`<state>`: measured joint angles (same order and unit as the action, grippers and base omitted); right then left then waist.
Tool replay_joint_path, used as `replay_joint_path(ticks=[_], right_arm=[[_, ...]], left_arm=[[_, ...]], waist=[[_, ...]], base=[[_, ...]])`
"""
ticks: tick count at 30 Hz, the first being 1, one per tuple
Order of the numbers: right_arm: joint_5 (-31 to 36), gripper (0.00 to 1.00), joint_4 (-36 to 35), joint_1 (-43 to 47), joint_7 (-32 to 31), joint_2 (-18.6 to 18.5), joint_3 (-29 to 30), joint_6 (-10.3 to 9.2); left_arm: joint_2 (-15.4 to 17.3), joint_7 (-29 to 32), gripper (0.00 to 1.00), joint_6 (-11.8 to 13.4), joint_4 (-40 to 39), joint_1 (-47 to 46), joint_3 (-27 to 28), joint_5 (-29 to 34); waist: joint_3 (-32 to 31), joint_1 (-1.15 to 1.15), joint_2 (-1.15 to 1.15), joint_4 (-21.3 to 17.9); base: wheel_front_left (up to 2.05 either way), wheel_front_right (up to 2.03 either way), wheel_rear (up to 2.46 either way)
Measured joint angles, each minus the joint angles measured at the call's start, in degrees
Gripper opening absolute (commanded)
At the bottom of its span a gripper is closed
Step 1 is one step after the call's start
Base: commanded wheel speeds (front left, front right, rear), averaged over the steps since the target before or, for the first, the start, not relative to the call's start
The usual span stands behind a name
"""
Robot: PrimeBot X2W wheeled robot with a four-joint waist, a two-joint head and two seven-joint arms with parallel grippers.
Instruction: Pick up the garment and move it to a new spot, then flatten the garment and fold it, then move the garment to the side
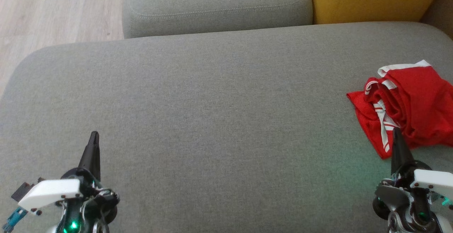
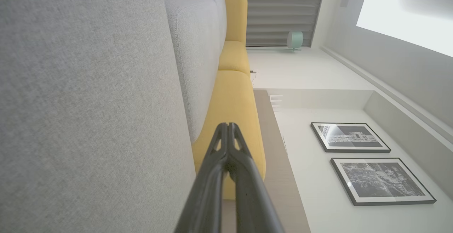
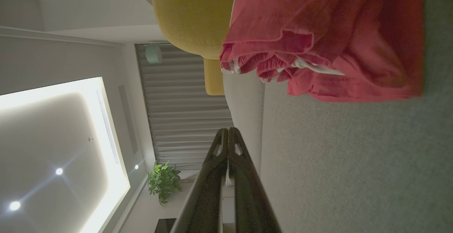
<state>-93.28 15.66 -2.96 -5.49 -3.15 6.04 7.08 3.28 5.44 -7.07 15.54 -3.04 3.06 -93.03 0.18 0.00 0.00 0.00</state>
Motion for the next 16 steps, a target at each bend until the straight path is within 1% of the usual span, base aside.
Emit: replay_joint_path(ticks=[16], right_arm=[[0.0, 0.00, 0.0, 0.0, 0.0, 0.0, 0.2, 0.00]], left_arm=[[-0.1, 0.0, 0.00, 0.0, 0.0, 0.0, 0.6, 0.0]], waist=[[0.0, 0.00, 0.00, 0.0]], base=[[0.00, 0.00, 0.00]])
